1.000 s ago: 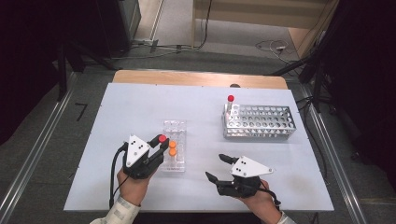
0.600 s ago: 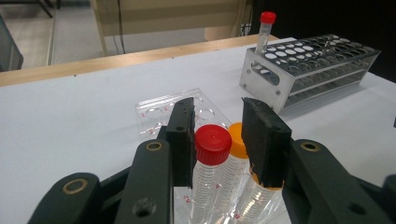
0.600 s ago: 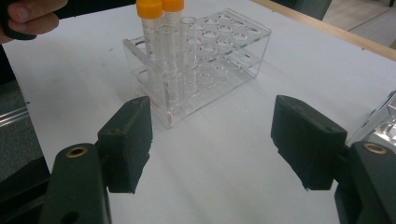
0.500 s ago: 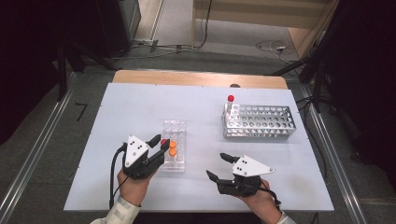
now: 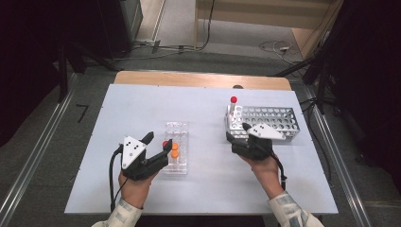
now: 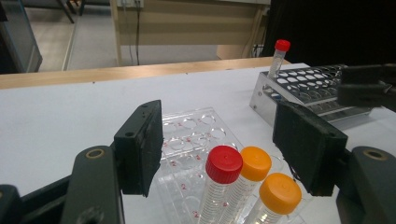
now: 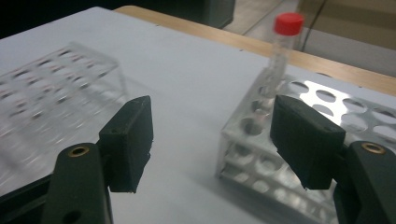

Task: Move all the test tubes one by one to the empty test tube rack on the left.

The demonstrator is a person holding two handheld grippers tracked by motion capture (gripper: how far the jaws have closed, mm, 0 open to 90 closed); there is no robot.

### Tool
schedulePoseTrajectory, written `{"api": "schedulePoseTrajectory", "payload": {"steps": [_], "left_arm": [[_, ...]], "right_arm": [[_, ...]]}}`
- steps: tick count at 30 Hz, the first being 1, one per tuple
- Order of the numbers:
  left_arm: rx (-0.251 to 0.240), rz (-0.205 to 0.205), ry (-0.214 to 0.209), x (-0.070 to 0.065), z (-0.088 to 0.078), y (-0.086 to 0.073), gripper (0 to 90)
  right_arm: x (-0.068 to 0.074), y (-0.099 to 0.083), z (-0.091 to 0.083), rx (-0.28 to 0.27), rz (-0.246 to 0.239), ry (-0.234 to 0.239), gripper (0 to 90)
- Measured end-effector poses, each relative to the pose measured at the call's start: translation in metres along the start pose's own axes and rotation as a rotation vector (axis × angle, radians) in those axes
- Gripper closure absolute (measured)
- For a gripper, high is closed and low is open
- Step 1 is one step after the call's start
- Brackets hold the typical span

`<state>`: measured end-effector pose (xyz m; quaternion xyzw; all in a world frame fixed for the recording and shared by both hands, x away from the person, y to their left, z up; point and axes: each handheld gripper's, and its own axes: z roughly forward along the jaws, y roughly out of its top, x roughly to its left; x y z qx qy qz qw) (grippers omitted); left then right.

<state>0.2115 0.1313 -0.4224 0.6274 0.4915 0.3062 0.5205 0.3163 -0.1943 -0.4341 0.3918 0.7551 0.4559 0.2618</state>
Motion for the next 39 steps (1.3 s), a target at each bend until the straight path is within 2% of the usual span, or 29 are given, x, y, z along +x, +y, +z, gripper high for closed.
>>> {"api": "schedulePoseTrajectory", "payload": {"steps": [2, 9, 13, 17, 19, 23, 28, 32, 39], "left_arm": [[-0.001, -0.002, 0.002, 0.0, 0.0, 0.0, 32.5], [0.002, -0.003, 0.015, 0.003, -0.001, 0.0, 27.5], [0.002, -0.003, 0.016, 0.003, 0.0, -0.001, 26.8], [0.003, 0.0, 0.015, 0.002, 0.0, -0.001, 26.9], [0.002, -0.002, 0.015, 0.002, 0.0, -0.001, 26.9], [0.002, -0.005, 0.019, 0.003, 0.0, -0.001, 26.9], [0.007, -0.001, 0.016, 0.003, 0.0, -0.001, 26.9], [0.007, -0.001, 0.016, 0.002, 0.001, -0.002, 27.0], [0.007, -0.002, 0.017, 0.003, 0.0, -0.001, 27.0]], "right_arm": [[-0.009, 0.005, 0.013, -0.003, 0.036, -0.032, 29.6], [-0.031, 0.013, 0.047, 0.001, 0.085, -0.13, 32.0], [-0.036, 0.015, 0.058, -0.02, 0.102, -0.16, 36.1], [-0.038, 0.019, 0.069, 0.001, 0.084, -0.194, 37.4], [-0.039, 0.019, 0.073, -0.006, 0.086, -0.202, 39.8], [-0.038, 0.019, 0.081, 0.017, 0.068, -0.203, 41.4], [-0.036, 0.019, 0.084, 0.014, 0.059, -0.199, 49.9], [-0.032, 0.023, 0.087, 0.033, 0.046, -0.189, 55.0], [-0.029, 0.029, 0.094, 0.077, 0.074, -0.191, 67.3]]}}
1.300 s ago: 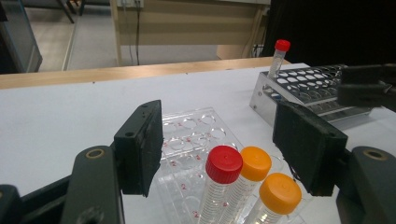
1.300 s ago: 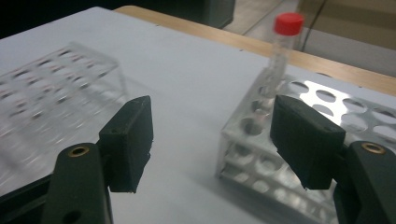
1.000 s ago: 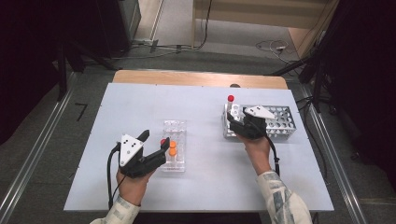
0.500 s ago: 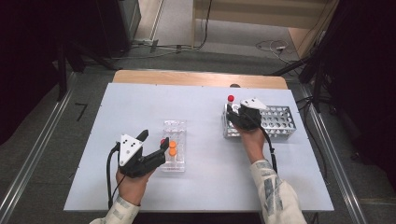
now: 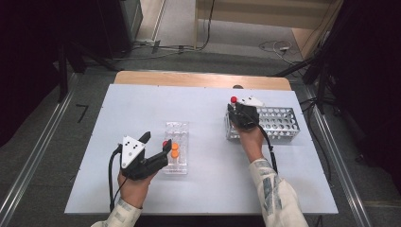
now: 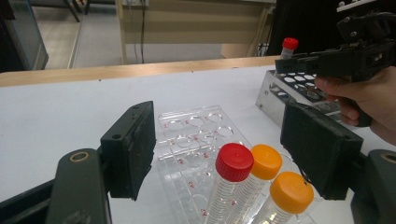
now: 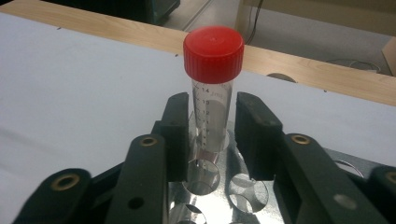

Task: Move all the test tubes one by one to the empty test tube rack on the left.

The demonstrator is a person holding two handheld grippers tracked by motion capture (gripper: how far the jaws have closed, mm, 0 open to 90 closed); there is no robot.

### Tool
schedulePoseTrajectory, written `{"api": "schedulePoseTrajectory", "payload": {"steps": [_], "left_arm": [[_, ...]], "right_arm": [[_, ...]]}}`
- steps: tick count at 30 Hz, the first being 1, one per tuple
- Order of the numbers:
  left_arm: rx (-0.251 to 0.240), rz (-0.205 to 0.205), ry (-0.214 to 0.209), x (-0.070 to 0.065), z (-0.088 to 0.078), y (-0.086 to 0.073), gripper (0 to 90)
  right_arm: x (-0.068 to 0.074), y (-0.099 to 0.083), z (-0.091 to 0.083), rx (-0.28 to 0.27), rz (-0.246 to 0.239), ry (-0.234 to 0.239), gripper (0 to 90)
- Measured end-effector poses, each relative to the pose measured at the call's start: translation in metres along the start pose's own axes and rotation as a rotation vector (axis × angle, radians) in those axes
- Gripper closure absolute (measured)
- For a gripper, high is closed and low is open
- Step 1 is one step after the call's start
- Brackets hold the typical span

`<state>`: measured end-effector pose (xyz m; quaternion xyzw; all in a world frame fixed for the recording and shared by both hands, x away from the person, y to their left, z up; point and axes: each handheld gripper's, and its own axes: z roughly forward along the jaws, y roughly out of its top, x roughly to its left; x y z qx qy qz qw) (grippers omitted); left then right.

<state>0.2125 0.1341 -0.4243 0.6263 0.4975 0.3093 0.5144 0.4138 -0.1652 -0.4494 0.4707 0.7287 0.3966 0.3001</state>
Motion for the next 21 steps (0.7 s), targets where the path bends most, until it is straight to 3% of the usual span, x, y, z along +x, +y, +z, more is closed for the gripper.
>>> {"api": "schedulePoseTrajectory", "payload": {"steps": [4, 7, 15, 21], "left_arm": [[-0.005, -0.005, 0.001, 0.001, 0.0, 0.0, 26.9], [-0.007, -0.005, 0.002, 0.001, -0.001, 0.0, 26.8], [0.002, -0.01, 0.018, 0.002, 0.0, 0.001, 20.3], [-0.003, -0.016, 0.026, 0.002, -0.001, 0.001, 18.8]], "right_arm": [[0.0, 0.002, -0.002, -0.004, -0.002, -0.004, 71.5], [-0.001, 0.007, -0.009, -0.037, -0.001, 0.0, 71.5], [-0.003, 0.034, -0.048, -0.143, 0.0, 0.028, 71.5], [-0.003, 0.037, -0.07, -0.158, -0.022, 0.051, 71.5]]}}
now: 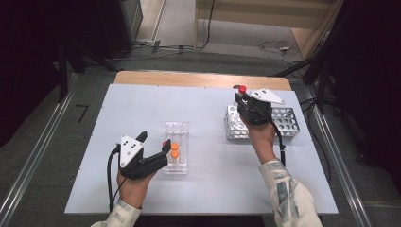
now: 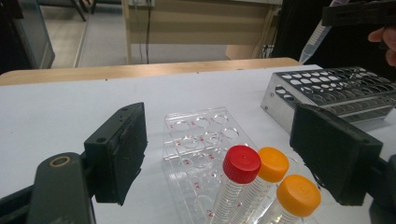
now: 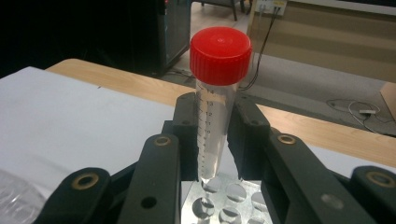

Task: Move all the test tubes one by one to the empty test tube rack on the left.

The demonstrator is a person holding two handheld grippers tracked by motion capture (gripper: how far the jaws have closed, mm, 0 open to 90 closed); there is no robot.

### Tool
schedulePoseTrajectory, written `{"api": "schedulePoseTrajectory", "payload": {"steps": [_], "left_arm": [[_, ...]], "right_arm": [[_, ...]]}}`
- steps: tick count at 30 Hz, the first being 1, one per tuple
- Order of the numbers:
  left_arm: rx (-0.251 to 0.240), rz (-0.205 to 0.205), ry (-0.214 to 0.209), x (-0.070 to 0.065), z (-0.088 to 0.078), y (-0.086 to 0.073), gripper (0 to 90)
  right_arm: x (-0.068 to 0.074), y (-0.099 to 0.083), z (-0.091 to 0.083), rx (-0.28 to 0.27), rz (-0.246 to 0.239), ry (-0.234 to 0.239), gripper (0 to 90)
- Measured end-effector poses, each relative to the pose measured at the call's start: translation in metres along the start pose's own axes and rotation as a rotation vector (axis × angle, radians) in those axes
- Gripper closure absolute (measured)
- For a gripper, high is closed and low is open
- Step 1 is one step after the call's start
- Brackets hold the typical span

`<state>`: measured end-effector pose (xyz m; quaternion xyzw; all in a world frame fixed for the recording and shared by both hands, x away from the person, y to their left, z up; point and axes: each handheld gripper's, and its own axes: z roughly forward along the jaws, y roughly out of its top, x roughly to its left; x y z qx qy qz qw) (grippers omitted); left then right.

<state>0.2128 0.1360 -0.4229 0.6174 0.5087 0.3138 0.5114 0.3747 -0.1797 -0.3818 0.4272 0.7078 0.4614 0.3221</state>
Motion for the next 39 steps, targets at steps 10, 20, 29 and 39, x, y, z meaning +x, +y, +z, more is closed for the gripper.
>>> {"api": "schedulePoseTrajectory", "payload": {"steps": [10, 20, 29, 39], "left_arm": [[-0.008, 0.02, 0.009, -0.004, -0.001, 0.001, 18.2], [-0.016, 0.035, -0.038, -0.017, -0.006, 0.004, 18.7], [-0.02, 0.06, -0.094, -0.031, -0.011, 0.006, 19.2], [-0.006, 0.102, -0.167, -0.052, -0.011, 0.003, 22.7]], "right_arm": [[0.018, -0.025, -0.036, 0.011, -0.045, 0.134, 71.5], [0.041, -0.051, -0.074, 0.033, -0.083, 0.266, 71.5], [0.055, -0.07, -0.09, 0.067, -0.101, 0.334, 71.5], [0.069, -0.086, -0.091, 0.106, -0.136, 0.364, 71.5]]}}
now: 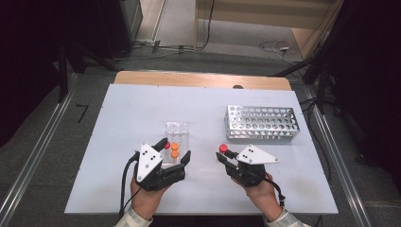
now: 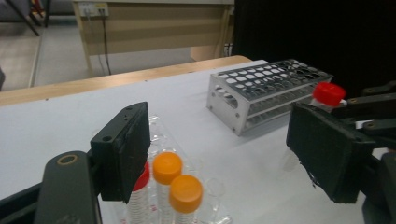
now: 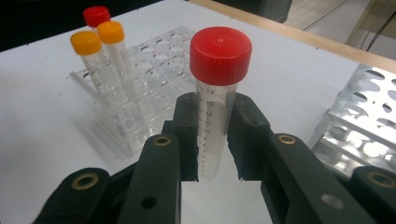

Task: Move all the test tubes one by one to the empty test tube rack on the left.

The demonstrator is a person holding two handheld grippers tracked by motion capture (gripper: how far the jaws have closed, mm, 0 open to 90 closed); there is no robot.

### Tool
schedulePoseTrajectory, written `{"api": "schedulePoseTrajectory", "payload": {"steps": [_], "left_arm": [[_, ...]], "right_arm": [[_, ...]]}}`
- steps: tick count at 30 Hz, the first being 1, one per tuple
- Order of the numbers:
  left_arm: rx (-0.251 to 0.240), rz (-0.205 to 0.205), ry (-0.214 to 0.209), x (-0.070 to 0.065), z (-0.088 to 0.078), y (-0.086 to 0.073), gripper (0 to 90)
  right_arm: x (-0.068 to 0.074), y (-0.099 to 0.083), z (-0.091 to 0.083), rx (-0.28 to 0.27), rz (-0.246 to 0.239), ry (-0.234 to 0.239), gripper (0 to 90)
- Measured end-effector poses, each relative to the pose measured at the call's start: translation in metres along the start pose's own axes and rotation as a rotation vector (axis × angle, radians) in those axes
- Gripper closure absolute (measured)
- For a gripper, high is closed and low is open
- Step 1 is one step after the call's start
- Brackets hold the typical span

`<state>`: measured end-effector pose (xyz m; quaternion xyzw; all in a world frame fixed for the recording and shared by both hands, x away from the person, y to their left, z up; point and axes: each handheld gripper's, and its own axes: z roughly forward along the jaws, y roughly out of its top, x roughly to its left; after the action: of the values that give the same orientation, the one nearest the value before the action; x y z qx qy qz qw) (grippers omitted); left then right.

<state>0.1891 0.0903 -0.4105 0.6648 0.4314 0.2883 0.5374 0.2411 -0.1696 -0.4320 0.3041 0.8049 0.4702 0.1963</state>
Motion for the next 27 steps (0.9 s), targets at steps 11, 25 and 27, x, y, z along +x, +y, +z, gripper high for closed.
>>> {"api": "schedulePoseTrajectory", "payload": {"steps": [11, 25, 27], "left_arm": [[0.046, 0.055, -0.131, -0.027, 0.009, -0.006, 34.9], [0.084, 0.091, -0.216, -0.04, 0.016, -0.012, 63.2], [0.087, 0.091, -0.219, -0.041, 0.016, -0.012, 66.4]], "right_arm": [[0.023, -0.002, 0.005, 0.016, -0.05, 0.057, 71.4], [0.043, -0.005, 0.006, 0.022, -0.103, 0.111, 71.4], [0.044, -0.004, 0.005, 0.02, -0.101, 0.112, 71.4]]}}
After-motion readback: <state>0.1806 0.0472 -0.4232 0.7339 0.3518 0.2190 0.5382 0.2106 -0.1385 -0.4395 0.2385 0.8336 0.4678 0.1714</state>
